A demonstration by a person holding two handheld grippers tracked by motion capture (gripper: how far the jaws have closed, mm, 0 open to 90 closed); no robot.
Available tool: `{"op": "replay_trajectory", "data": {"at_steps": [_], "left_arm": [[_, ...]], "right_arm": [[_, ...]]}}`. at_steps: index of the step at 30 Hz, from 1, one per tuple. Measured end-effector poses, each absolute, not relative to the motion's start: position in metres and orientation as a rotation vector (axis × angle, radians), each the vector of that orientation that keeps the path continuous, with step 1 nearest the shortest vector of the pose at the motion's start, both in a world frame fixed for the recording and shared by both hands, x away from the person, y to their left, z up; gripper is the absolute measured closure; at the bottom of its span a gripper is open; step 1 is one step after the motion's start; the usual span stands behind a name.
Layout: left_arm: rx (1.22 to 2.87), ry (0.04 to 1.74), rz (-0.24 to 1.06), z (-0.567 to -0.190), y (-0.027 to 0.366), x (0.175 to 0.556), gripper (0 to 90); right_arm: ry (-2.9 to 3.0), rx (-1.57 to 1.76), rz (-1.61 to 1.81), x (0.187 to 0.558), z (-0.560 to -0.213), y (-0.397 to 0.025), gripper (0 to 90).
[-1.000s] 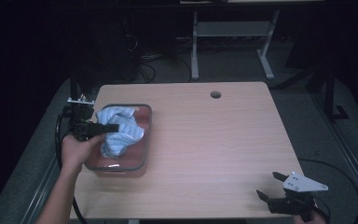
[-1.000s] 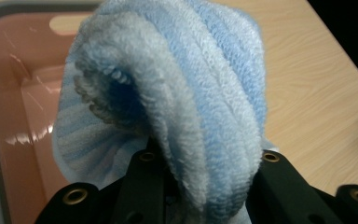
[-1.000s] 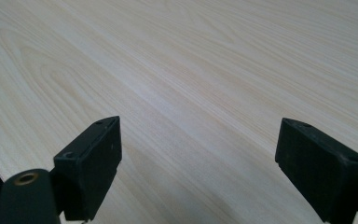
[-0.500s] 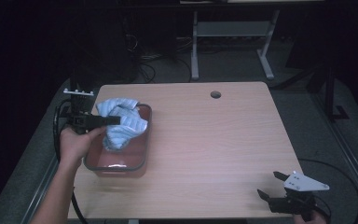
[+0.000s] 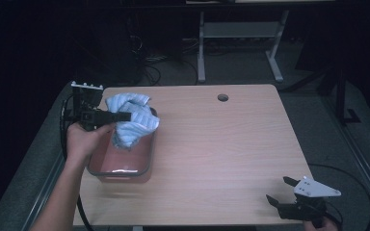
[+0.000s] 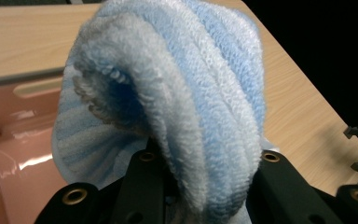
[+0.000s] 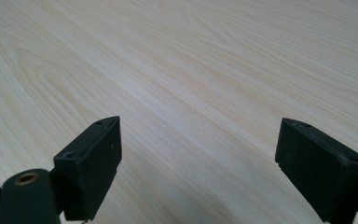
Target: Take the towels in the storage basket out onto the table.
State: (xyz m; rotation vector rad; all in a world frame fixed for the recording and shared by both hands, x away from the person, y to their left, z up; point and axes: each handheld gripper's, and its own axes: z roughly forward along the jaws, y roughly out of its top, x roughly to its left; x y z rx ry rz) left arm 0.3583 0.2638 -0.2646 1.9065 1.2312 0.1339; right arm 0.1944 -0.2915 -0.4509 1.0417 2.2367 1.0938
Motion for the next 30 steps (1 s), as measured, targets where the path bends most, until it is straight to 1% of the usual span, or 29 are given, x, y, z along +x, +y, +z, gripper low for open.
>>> {"op": "replay_trajectory", "data": {"at_steps": [8, 30], "left_arm": [[1.932, 1.196, 0.150, -0.254, 0.243, 0.358, 72.9], [1.982, 1.076, 0.084, -0.249, 0.178, 0.370, 72.6]], "right_arm": [[2.234, 1.041, 1.093, 0.194, -0.451, -0.292, 13.9], [2.239, 1.033, 1.105, 0.196, -0.450, -0.289, 13.9]]}}
